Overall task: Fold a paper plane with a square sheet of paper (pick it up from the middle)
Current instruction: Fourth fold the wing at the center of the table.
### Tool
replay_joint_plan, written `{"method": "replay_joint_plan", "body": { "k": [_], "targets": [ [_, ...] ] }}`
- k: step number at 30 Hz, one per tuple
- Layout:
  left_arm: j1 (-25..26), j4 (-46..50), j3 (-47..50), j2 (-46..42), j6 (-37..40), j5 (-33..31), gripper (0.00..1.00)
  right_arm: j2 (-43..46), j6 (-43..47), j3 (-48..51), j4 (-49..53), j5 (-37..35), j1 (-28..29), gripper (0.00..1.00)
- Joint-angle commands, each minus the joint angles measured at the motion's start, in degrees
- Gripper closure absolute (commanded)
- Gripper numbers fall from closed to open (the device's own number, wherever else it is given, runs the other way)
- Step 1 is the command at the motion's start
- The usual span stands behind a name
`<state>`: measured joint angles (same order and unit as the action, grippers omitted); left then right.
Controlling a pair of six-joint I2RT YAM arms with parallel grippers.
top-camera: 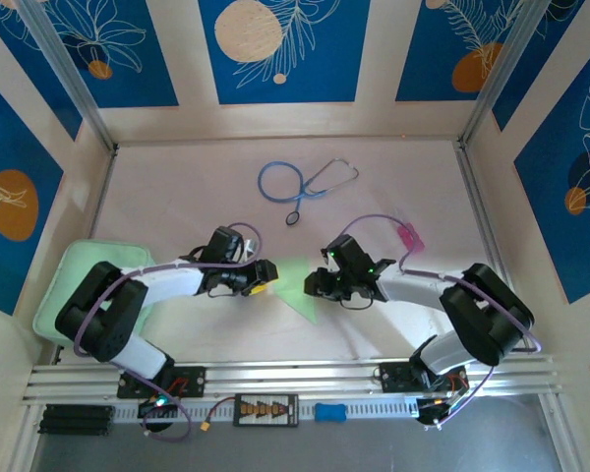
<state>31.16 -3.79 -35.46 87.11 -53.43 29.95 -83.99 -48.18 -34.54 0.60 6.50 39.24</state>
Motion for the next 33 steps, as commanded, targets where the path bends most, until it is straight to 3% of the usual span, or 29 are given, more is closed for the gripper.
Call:
{"method": "replay_joint_plan", "body": {
  "k": [1,7,17,23,33],
  "targets": [
    [-1.0,0.0,-0.9,0.8,1.7,2.5,0.46,-1.7,1.1,-1.4,-1.5,3.0,-0.7,0.67],
    [-1.5,0.2,-1.2,1.0,1.8,3.1,0.46,-3.4,1.4,-2.1,-1.4,3.8,-1.2,0.68],
    [-1.8,0.0,-1.9,1.7,2.2,4.2,0.44,-0.5,1.3,0.6,-3.8,5.3,-2.1,0.89],
    [-2.5,-0.1,-3.3,3.0,2.6,5.9,0.37,2.7,1.0,4.1,-8.6,9.0,-3.5,0.91],
    [-2.5,-3.2,-5.6,6.4,1.4,8.8,0.35,4.2,0.8,6.4,-11.1,11.7,-5.2,0.91]
  ]
}}
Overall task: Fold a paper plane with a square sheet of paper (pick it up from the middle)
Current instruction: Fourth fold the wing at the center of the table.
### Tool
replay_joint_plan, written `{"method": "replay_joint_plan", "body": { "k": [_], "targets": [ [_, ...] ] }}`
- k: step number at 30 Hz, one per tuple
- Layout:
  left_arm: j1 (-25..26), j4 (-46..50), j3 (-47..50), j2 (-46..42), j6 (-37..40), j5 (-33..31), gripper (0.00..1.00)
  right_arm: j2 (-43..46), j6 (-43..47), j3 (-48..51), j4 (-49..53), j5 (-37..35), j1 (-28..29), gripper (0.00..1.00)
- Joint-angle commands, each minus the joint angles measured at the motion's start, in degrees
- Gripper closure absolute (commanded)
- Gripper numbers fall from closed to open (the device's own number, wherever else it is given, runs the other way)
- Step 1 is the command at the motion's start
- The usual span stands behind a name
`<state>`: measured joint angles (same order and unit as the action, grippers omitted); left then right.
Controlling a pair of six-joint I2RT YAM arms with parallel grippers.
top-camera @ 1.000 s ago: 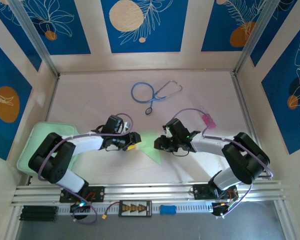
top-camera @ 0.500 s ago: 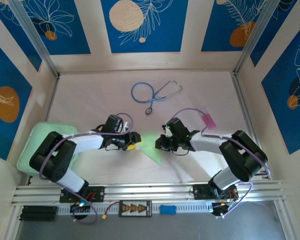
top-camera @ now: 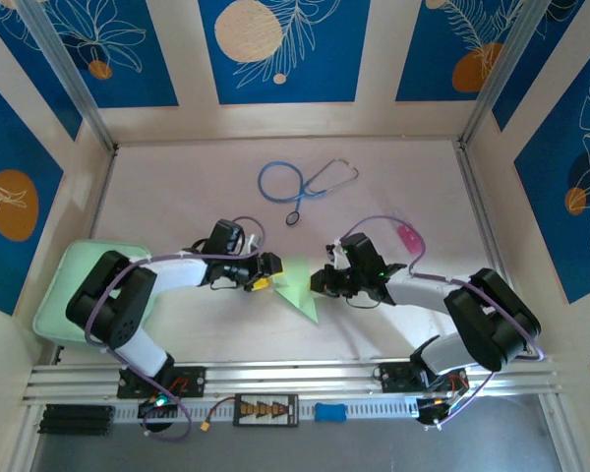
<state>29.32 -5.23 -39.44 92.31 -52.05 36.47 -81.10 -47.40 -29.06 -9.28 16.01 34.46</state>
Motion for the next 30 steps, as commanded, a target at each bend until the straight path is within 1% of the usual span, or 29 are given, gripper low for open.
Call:
{"method": "replay_joint_plan", "body": {
  "k": [1,4,8,12,15,17,19,21,24,26,28,30],
  "targets": [
    [-0.6,-2.3,-1.6,1.5,-0.2,2.5,0.35,1.3,0.1,1.0,-1.2,2.3,-0.5,0.91],
    [-0.6,-3.6,-1.9,2.7,-1.0,3.2,0.37,1.2,0.3,1.3,-1.3,2.5,-0.8,0.91],
    [-0.7,-5.8,-2.2,4.2,-2.3,4.1,0.42,1.4,0.2,1.6,-1.5,2.8,-1.1,0.91],
    [-0.7,-6.6,-2.6,5.2,-2.8,4.6,0.51,1.3,0.3,1.8,-1.6,2.9,-1.4,0.91],
    [-0.7,-8.2,-2.3,5.8,-3.9,5.0,0.60,1.5,0.4,1.9,-1.0,2.7,-1.5,0.89],
    [-0.6,-9.4,-1.9,5.9,-4.7,5.2,0.66,2.0,0.5,1.6,0.9,1.4,-1.4,0.85],
    [-0.7,-10.7,-1.5,6.0,-5.5,5.5,0.69,3.3,0.6,1.3,3.3,-0.8,-1.0,0.78],
    [-0.7,-12.1,-1.2,6.0,-6.1,5.9,0.68,5.1,0.7,1.1,6.0,-3.5,-0.7,0.69],
    [-0.7,-13.4,-1.1,6.2,-6.8,6.7,0.62,8.3,1.2,1.1,10.2,-7.4,-0.2,0.60],
    [-0.7,-14.0,-1.1,6.4,-6.9,7.0,0.62,10.6,1.7,1.2,12.7,-10.0,0.4,0.55],
    [-0.7,-14.5,-1.1,6.6,-7.1,7.4,0.61,12.7,2.3,1.7,13.6,-13.0,1.8,0.54],
    [-0.6,-15.2,-0.9,6.7,-7.6,7.6,0.64,14.7,2.9,2.6,13.6,-17.2,4.1,0.53]
  ]
}}
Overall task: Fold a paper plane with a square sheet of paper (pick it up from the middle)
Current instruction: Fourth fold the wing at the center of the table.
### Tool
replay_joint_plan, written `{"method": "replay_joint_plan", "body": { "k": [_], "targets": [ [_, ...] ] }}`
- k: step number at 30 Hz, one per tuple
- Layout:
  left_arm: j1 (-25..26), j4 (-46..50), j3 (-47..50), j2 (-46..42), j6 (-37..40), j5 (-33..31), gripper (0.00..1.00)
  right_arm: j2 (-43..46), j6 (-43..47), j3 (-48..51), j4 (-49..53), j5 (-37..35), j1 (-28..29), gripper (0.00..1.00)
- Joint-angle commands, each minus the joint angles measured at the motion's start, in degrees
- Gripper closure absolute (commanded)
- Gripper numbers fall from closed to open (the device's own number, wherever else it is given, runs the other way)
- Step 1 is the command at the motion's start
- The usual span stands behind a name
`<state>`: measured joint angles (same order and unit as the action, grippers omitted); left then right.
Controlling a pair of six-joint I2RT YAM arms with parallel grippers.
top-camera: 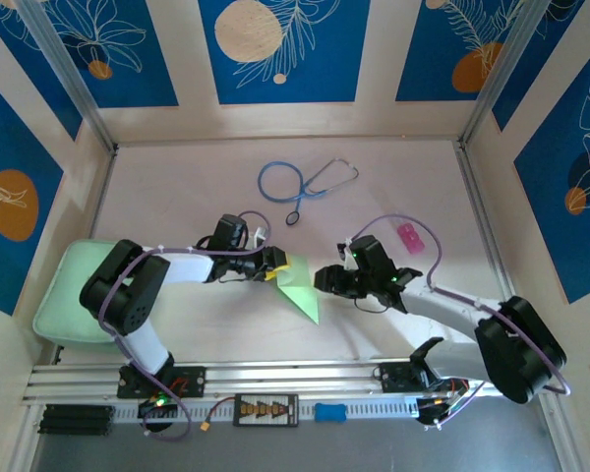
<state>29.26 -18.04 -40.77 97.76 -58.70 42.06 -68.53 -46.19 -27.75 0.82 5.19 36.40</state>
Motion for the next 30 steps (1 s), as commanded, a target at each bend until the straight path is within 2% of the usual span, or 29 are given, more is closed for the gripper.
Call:
{"method": "replay_joint_plan", "body": {
  "k": [1,5,9,12,16,20,22,25,30],
  "targets": [
    [-0.6,-2.8,0.6,1.2,-1.3,2.0,0.66,3.2,2.4,1.9,3.3,-9.3,3.9,0.52],
    [-0.5,-3.9,1.3,1.1,-2.2,1.7,0.73,6.4,7.0,5.0,0.7,-20.1,10.7,0.49],
    [-0.5,-3.9,1.6,1.8,-2.3,1.7,0.82,9.4,12.1,7.3,-1.1,-24.2,14.1,0.49],
    [-0.5,-6.0,2.5,2.0,-3.9,1.2,0.91,11.4,12.2,7.3,1.9,-26.6,14.4,0.48],
    [-0.2,-9.1,5.2,0.5,-6.8,-1.8,0.96,13.5,11.1,6.8,4.7,-22.3,11.5,0.47],
    [0.4,-9.2,6.6,-1.2,-8.0,-4.1,0.99,15.7,8.3,6.1,7.2,-24.6,10.7,0.43],
    [0.8,-9.1,7.5,-2.2,-8.7,-5.6,0.99,17.1,11.0,6.7,5.2,-22.4,10.4,0.43],
    [1.4,-8.6,8.0,-3.2,-9.0,-7.2,0.99,18.3,11.9,6.9,4.6,-21.5,9.9,0.35],
    [2.2,-8.3,8.5,-4.3,-9.5,-8.7,0.99,17.4,12.8,7.8,4.4,-17.7,7.6,0.37]
  ]
}}
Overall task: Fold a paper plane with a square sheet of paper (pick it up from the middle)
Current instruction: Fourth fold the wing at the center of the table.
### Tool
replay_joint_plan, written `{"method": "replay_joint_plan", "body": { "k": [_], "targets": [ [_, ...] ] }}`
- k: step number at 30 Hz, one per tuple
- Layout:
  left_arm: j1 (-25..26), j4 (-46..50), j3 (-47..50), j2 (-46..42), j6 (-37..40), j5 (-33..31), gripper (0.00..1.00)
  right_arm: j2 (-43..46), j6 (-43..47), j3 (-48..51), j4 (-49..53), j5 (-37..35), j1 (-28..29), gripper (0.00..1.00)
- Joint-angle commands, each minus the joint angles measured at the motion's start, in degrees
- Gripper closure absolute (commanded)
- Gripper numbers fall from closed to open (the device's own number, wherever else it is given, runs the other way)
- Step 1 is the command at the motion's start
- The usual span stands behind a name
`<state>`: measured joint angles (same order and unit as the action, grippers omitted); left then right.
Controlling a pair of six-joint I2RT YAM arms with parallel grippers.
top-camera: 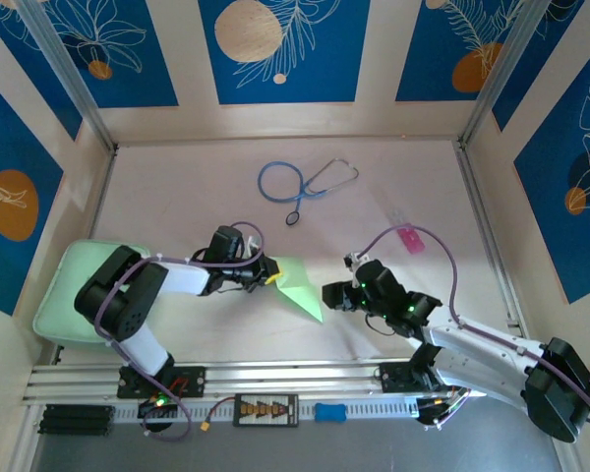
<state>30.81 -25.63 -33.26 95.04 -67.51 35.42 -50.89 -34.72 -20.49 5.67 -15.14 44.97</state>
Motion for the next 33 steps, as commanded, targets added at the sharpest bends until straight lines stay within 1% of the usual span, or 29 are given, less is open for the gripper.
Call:
{"method": "replay_joint_plan", "body": {
  "k": [1,3,6,12,16,21,26,28,30,33],
  "targets": [
    [0.8,-0.4,1.0,-1.9,-0.7,-2.3,0.99,-0.7,1.8,0.9,-1.4,3.6,-1.3,0.38],
    [0.9,0.0,0.9,-2.3,-0.6,-2.5,0.98,-1.5,2.9,1.7,-3.6,4.5,-1.2,0.42],
    [1.0,0.6,0.4,-2.3,-0.1,-2.0,0.91,-2.7,5.3,2.1,-5.6,3.9,0.7,0.43],
    [1.1,-0.2,-0.5,-1.1,0.1,-0.2,0.74,-6.1,15.2,1.4,-6.4,-3.1,9.2,0.45],
    [1.1,0.3,-0.8,-1.2,0.6,0.3,0.69,-8.4,18.1,0.5,-6.7,-6.8,12.6,0.48],
    [1.0,2.1,-1.6,-1.6,1.7,0.5,0.70,-9.4,20.3,0.9,-8.9,-9.0,15.5,0.52],
    [1.0,4.2,-2.5,-2.4,2.7,0.5,0.79,-10.7,23.8,1.3,-11.0,-14.0,19.0,0.57],
    [1.0,4.8,-2.8,-2.6,2.9,0.4,0.85,-11.4,25.1,1.4,-12.5,-15.9,20.3,0.61],
    [1.0,5.1,-3.0,-2.5,2.7,0.6,0.86,-12.6,26.4,1.5,-14.2,-17.7,21.4,0.63],
    [1.0,4.7,-3.0,-2.7,2.2,0.8,0.86,-15.4,28.7,0.9,-16.7,-19.8,23.0,0.63]
  ]
}}
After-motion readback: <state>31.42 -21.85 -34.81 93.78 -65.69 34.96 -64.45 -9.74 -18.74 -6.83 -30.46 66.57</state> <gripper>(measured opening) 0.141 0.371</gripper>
